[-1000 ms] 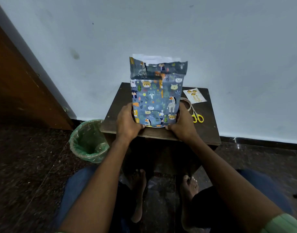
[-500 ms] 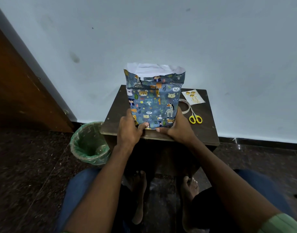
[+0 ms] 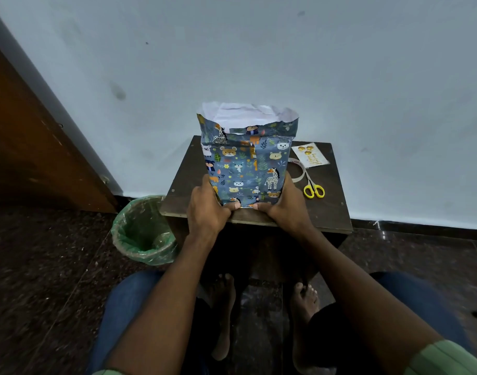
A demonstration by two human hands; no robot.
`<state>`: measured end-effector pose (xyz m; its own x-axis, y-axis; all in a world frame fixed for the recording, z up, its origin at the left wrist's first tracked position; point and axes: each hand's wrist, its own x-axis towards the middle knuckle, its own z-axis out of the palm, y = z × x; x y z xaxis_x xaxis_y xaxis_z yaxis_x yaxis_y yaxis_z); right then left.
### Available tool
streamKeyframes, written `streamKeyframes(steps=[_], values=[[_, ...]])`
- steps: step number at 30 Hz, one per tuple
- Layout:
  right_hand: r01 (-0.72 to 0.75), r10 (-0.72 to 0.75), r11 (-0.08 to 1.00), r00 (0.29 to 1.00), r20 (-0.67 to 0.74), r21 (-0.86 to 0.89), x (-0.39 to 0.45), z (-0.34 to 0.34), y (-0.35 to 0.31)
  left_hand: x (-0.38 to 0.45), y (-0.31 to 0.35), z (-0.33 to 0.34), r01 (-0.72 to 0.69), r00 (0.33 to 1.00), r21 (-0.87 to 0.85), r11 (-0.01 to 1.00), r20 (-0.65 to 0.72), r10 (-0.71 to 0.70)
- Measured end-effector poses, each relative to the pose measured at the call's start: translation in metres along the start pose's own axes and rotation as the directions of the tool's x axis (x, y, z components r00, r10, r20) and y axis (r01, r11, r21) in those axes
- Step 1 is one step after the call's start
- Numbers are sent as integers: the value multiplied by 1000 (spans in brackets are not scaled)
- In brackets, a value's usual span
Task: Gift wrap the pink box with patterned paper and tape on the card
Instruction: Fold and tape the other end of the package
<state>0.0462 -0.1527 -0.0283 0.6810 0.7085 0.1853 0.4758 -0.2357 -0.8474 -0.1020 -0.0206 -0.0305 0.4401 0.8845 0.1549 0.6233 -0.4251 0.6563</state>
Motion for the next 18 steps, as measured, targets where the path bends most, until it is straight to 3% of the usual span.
streamKeyframes(steps=[5,13,18], values=[[29,-26,999,998,-53,46,-4,-1,-2,1,-2,-3,-19,1000,-24,1000,0,19],[14,-15,990,1000,8,142,-3,-8,-12,0,12,-15,-128,990,-366,922,11,142],[145,-120,957,986,-115,250,-7,-16,-34,-3,18,-17,-203,978,-460,865,-54,201]])
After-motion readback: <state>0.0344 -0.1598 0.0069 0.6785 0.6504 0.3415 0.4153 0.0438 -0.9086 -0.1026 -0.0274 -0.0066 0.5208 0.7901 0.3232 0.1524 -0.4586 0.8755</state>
